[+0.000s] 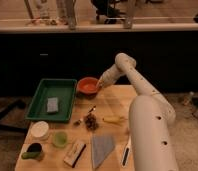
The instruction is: Stack bowls on top of each other
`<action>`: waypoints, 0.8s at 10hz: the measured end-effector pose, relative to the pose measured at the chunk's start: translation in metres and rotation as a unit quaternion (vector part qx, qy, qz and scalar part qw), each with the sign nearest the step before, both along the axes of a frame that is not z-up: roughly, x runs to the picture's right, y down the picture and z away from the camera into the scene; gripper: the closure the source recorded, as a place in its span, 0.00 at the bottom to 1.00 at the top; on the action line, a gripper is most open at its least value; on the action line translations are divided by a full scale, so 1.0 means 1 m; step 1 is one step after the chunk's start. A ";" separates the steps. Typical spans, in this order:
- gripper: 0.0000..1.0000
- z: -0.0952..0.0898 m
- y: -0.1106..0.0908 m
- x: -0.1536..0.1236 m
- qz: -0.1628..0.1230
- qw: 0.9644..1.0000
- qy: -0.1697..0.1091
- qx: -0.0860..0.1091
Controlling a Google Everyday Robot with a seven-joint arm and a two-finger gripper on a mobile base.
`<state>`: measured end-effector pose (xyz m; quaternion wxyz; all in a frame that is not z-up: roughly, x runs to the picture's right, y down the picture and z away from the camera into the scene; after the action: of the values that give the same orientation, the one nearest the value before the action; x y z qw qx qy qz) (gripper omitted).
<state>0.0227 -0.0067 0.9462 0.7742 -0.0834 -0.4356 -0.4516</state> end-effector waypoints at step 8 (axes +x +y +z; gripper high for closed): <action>0.20 0.001 0.001 0.000 0.000 1.000 0.000 -0.001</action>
<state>0.0229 -0.0057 0.9470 0.7743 -0.0838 -0.4358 -0.4512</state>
